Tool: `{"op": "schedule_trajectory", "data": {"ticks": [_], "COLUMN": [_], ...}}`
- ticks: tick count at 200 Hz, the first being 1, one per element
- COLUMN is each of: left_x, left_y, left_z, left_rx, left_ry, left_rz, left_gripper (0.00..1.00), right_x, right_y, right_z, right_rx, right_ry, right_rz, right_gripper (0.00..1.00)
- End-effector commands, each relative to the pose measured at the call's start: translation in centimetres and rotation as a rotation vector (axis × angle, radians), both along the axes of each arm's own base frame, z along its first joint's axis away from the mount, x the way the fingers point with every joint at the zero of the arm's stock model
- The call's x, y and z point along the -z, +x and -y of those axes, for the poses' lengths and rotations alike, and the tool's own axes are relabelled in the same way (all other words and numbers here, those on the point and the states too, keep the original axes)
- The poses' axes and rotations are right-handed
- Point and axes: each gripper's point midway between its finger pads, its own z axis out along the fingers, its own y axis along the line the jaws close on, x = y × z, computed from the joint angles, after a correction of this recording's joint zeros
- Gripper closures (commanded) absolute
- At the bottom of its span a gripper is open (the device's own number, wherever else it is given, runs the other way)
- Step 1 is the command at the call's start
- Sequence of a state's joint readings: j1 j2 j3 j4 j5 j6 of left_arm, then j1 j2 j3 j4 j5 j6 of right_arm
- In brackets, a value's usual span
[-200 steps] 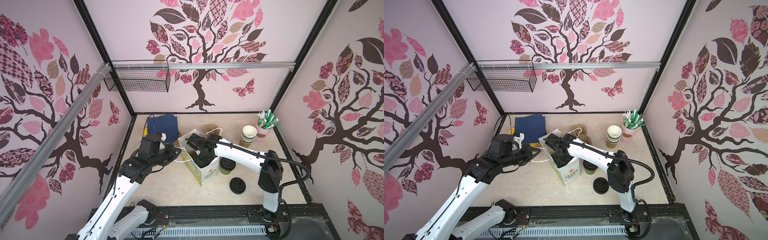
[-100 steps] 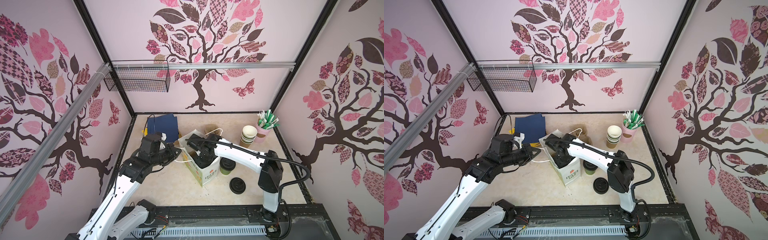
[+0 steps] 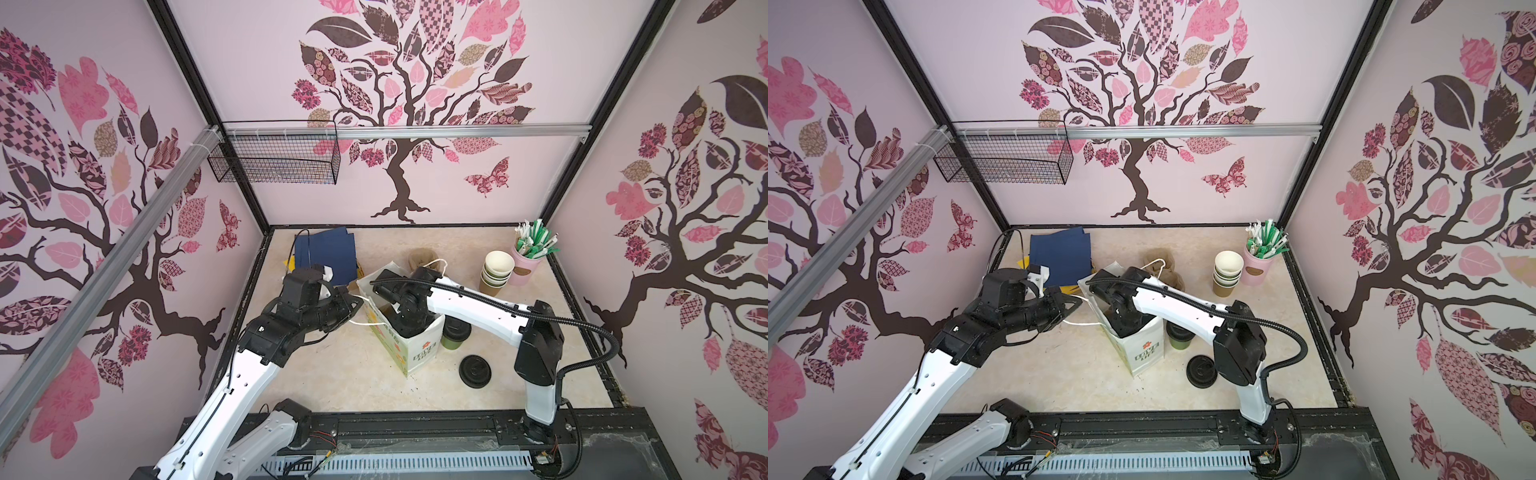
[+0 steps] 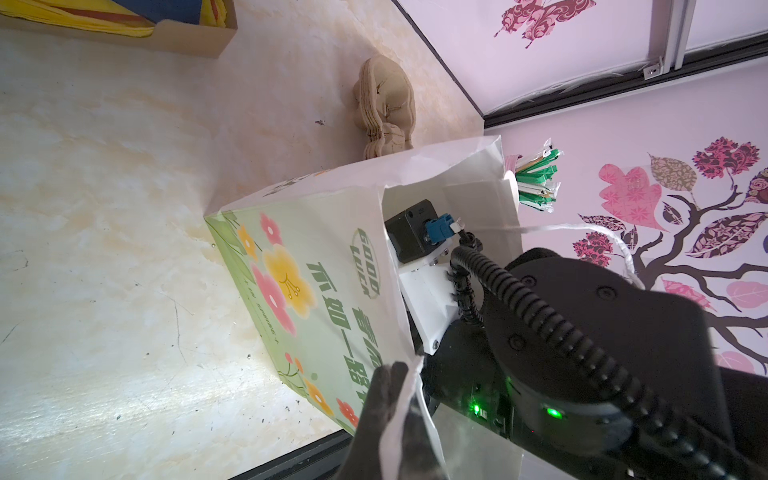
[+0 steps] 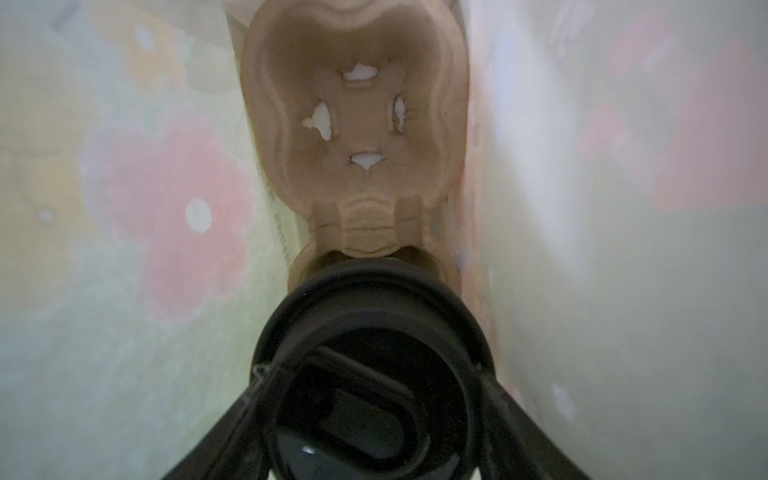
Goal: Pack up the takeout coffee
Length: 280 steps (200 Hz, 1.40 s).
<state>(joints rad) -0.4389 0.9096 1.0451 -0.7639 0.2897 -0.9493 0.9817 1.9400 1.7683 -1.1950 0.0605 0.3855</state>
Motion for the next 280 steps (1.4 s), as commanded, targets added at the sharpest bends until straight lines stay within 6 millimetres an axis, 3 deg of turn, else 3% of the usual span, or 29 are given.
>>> {"op": "schedule_trajectory", "data": {"ticks": [1, 24, 48, 95, 131, 164, 192, 280], "left_x": [0.8, 0.8, 0.9, 1.1, 1.5, 1.1, 1.3, 1.9], "left_y": [0.2, 0.2, 0.2, 0.1, -0.3, -0.5, -0.5, -0.1], "left_z": [-0.3, -0.3, -0.2, 0.1, -0.1, -1.4, -2.2, -0.5], "left_rx": [-0.011, -0.011, -0.009, 0.017, 0.031, -0.017, -0.056, 0.031], "left_ry": [0.012, 0.012, 0.013, 0.012, 0.04, 0.087, 0.107, 0.09], "left_rz": [-0.002, -0.003, -0.005, -0.008, -0.012, -0.001, 0.001, -0.03], "left_gripper": [1.0, 1.0, 1.0, 1.0, 1.0, 1.0, 1.0, 1.0], "right_x": [-0.6, -3.4, -4.8, -5.4, -4.3, -3.7, -4.4, -8.1], "right_y": [-1.8, -1.0, -0.4, 0.4, 0.8, 0.8, 0.6, 1.9], "right_z": [2.1, 1.5, 1.1, 0.7, 1.1, 1.5, 1.1, -0.4], "right_rx": [0.009, 0.018, 0.029, 0.053, 0.095, 0.136, 0.128, 0.108], "right_ry": [-0.114, -0.06, -0.022, 0.013, -0.012, -0.009, 0.026, 0.151], "right_rz": [-0.075, -0.016, 0.024, 0.075, 0.089, 0.096, 0.095, 0.202], "right_gripper": [0.28, 0.2, 0.15, 0.13, 0.21, 0.29, 0.28, 0.2]}}
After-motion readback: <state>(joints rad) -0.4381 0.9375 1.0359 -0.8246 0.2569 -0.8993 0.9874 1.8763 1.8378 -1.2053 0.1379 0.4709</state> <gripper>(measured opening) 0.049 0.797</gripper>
